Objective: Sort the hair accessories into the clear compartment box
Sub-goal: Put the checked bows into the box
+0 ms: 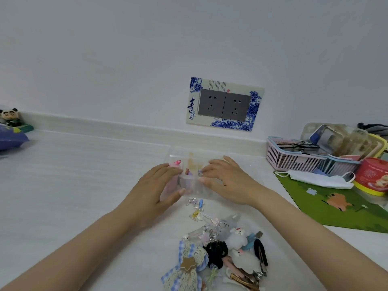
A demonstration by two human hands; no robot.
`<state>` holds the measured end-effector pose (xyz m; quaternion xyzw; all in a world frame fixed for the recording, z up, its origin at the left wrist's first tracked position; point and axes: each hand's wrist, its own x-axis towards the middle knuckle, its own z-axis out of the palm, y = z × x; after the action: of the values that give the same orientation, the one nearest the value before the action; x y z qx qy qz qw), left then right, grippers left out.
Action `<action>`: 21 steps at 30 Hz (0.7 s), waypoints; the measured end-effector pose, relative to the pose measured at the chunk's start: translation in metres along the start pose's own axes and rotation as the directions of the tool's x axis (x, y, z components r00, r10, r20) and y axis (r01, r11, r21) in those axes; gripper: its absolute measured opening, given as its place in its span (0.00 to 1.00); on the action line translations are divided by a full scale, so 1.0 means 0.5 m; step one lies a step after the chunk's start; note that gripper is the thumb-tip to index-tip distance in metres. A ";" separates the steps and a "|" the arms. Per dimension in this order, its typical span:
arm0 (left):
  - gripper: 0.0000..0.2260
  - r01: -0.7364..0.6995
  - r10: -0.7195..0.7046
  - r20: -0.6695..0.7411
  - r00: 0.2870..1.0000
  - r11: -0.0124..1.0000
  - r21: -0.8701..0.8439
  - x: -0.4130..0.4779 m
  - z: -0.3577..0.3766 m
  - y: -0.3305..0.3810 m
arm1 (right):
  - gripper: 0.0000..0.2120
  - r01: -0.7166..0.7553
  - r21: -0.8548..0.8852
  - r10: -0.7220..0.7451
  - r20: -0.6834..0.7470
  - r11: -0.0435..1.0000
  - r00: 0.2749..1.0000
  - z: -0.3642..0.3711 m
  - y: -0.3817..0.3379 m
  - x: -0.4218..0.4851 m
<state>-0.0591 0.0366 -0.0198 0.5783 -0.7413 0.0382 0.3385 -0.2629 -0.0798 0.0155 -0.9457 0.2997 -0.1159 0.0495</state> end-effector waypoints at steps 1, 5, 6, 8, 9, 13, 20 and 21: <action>0.23 0.009 -0.009 0.006 1.000 1.000 -0.004 0.000 -0.001 0.000 | 0.23 0.002 0.023 -0.002 -0.026 1.000 1.000 0.000 -0.002 0.000; 0.25 0.027 -0.027 0.036 0.999 1.000 0.002 -0.001 -0.009 0.009 | 0.17 0.014 0.127 0.009 -0.178 0.992 0.984 -0.019 -0.008 -0.020; 0.25 0.013 -0.013 0.038 0.999 1.000 0.007 0.001 -0.017 0.016 | 0.16 0.020 0.166 0.015 -0.208 0.986 0.978 -0.022 -0.014 -0.031; 0.21 0.002 0.001 0.083 0.997 0.999 -0.045 0.004 -0.043 0.034 | 0.13 0.056 0.328 0.031 -0.253 0.943 0.967 -0.021 -0.032 -0.061; 0.18 0.033 -0.015 0.162 0.987 0.993 -0.110 0.005 -0.061 0.045 | 0.12 0.078 0.421 0.033 -0.251 0.904 0.968 -0.017 -0.043 -0.080; 0.20 0.212 -0.041 0.658 0.752 0.960 -0.183 -0.008 -0.106 0.098 | 0.09 0.073 0.579 -0.008 -0.115 0.812 0.993 0.008 -0.082 -0.155; 0.23 0.128 -0.033 0.734 0.678 0.989 -0.073 -0.042 -0.070 0.144 | 0.09 0.042 0.607 0.035 -0.115 0.793 0.993 0.028 -0.091 -0.196; 0.23 0.113 -0.028 0.729 0.684 0.991 -0.067 -0.045 -0.069 0.142 | 0.09 0.041 0.609 0.044 -0.125 0.792 0.991 0.028 -0.090 -0.197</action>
<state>-0.1039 0.0942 0.0181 0.5554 -0.7927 -0.2462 0.0493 -0.3125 0.0141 -0.0094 -0.8690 0.2497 -0.2691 0.3318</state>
